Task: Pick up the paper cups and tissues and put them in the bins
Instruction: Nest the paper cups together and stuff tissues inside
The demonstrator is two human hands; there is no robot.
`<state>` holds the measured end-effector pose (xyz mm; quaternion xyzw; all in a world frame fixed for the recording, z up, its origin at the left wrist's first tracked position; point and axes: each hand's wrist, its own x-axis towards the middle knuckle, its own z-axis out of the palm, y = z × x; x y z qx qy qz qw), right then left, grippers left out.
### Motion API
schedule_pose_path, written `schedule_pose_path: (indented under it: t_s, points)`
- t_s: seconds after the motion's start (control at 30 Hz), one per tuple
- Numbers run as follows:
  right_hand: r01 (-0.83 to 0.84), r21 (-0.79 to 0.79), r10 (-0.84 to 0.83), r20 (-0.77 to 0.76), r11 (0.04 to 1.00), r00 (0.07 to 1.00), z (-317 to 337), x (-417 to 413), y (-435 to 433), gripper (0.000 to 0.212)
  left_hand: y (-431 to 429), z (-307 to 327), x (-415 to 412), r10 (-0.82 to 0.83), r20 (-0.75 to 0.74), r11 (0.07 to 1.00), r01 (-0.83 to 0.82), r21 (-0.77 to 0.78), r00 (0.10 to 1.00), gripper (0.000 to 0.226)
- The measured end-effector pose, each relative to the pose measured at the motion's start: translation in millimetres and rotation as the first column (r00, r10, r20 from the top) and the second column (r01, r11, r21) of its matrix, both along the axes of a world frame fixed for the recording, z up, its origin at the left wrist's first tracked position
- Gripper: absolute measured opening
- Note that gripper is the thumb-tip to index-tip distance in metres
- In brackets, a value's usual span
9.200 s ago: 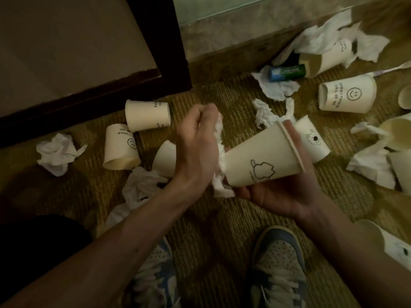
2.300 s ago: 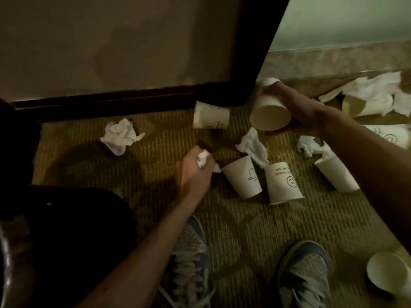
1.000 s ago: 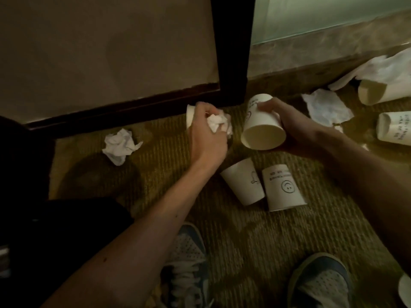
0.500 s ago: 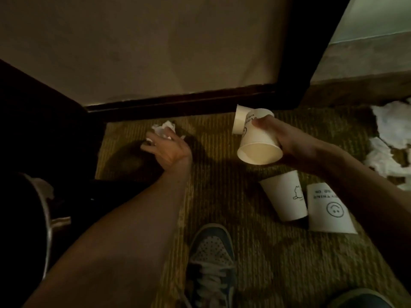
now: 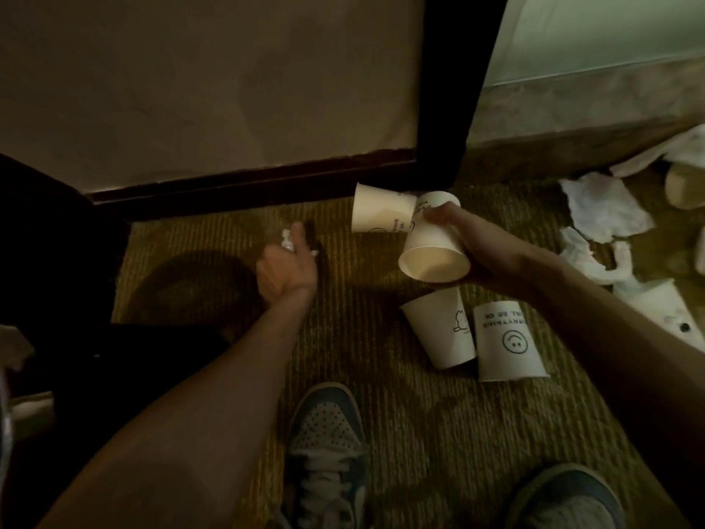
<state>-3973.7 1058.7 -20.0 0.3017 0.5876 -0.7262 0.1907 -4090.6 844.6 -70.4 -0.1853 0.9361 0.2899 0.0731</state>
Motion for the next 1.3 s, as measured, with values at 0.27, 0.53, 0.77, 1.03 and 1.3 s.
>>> schedule_pose_path:
  t_s: [0.27,0.53,0.77,1.03,1.3]
  points:
    - [0.060,0.028,-0.061,0.038,0.998,0.997,-3,13,9,0.038,46,19,37,-0.039,-0.221,0.920,0.122,0.373,0.974,0.037]
    - [0.105,0.062,-0.107,0.034,0.993,0.994,-2,11,7,0.056,42,38,53,-0.198,-0.253,0.861,0.291,0.417,0.947,0.036]
    - [0.139,0.122,-0.138,-0.016,0.983,0.990,3,-4,0,0.046,56,49,30,-0.253,-0.247,0.849,0.337,0.406,0.935,0.046]
    - [0.235,0.093,-0.230,-0.059,0.967,0.971,7,-9,-12,0.046,53,62,38,-0.223,-0.244,0.824,0.316,0.470,0.944,0.013]
    - [-0.052,-0.033,0.043,-0.229,0.998,0.972,49,-35,-26,0.054,44,124,39,-0.308,0.041,0.664,0.184,0.724,0.950,0.040]
